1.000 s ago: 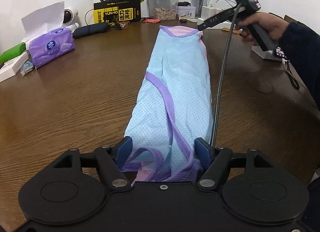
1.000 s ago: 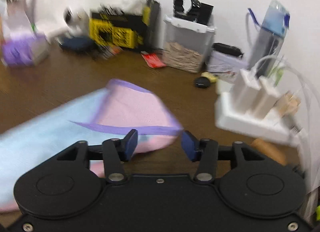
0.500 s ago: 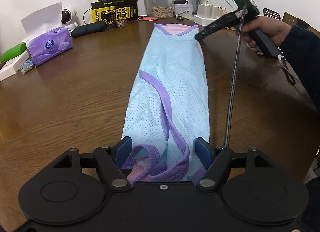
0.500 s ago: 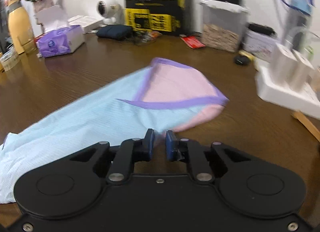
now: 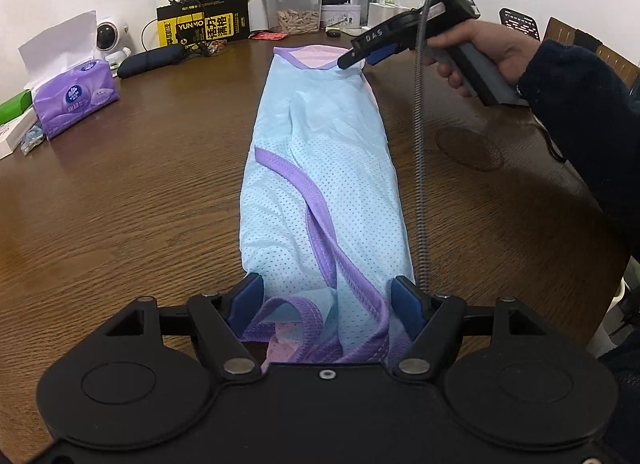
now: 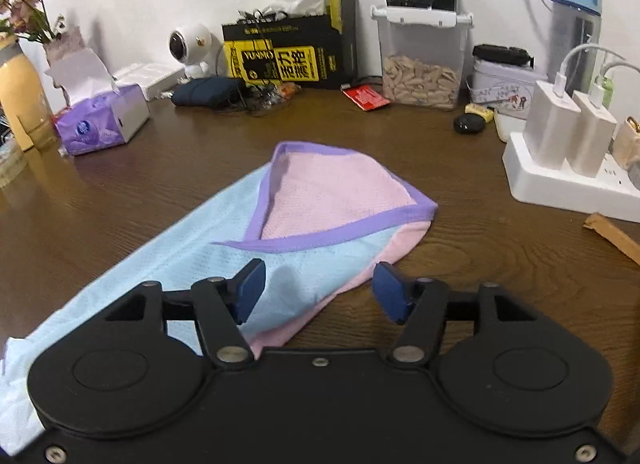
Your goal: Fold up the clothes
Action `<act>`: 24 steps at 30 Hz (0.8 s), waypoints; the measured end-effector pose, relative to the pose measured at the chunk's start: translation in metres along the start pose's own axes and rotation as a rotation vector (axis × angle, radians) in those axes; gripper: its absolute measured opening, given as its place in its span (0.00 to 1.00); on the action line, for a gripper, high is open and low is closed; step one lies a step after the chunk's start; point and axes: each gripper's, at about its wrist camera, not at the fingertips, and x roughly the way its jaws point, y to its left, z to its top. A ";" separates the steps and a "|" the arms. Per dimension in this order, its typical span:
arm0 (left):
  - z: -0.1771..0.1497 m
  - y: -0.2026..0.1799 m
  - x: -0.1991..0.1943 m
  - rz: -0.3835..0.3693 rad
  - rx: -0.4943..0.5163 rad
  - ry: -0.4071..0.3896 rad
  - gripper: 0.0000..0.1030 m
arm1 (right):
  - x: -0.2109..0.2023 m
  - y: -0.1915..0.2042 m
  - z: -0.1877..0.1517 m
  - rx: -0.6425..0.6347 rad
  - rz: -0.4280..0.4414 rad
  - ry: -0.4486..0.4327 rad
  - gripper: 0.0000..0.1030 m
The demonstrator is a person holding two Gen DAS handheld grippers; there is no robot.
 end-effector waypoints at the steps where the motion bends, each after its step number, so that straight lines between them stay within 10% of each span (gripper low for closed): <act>1: 0.000 0.000 0.000 0.000 0.002 0.001 0.68 | 0.001 0.000 -0.001 -0.004 -0.004 0.003 0.52; 5: 0.001 -0.004 0.002 0.008 -0.022 -0.011 0.70 | -0.001 -0.006 0.000 -0.029 -0.026 0.012 0.37; 12: 0.002 -0.022 0.003 0.010 -0.024 -0.021 0.75 | -0.015 0.000 -0.010 -0.026 -0.035 0.000 0.64; 19: -0.001 -0.031 0.001 -0.005 -0.013 -0.027 0.75 | -0.030 0.028 -0.030 -0.066 0.059 0.014 0.66; 24: -0.005 -0.030 0.000 -0.001 -0.023 -0.042 0.75 | -0.041 0.048 -0.044 -0.094 0.125 0.025 0.39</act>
